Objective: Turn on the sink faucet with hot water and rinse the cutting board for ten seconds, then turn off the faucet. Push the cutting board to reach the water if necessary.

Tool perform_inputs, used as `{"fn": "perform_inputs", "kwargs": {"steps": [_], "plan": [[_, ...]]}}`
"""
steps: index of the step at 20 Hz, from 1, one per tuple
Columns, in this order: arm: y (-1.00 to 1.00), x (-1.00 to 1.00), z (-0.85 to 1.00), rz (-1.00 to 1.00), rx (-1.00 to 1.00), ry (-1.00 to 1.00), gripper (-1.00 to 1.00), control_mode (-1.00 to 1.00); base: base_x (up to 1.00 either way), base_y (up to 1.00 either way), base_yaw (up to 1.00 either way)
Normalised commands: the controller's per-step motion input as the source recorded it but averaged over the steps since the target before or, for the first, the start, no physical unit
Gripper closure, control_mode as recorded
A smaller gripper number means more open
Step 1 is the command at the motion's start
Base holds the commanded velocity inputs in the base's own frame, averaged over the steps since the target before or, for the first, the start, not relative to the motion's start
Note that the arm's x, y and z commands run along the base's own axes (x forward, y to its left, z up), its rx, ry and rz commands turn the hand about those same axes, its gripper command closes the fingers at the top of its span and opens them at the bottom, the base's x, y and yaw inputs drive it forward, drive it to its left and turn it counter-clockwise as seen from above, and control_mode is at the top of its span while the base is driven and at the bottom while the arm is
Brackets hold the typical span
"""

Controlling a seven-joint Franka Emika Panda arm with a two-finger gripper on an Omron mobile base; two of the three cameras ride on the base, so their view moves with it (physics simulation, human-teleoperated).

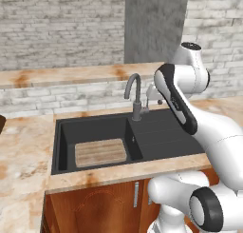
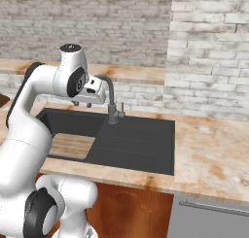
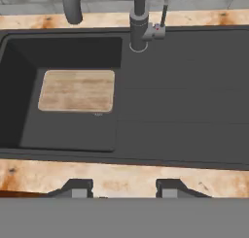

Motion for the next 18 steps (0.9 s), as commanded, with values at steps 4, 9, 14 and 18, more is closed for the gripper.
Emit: {"fn": "perform_inputs", "kwargs": {"steps": [4,9,14,18], "plan": [[0.01,0.09,0.0,-0.01,0.0,0.0,-1.0,-1.0,0.0,0.0,0.0],[-0.23,0.18,-0.01,0.0,0.02,0.0,-1.0,-1.0,0.0,0.0,0.0],[-0.69,0.06,-0.02,0.05,0.05,-0.08,-1.0,-1.0,0.0,0.0,0.0],[-0.56,-0.06,-0.03,0.19,0.01,-0.37,-1.0,-1.0,0.0,0.0,0.0]]}}
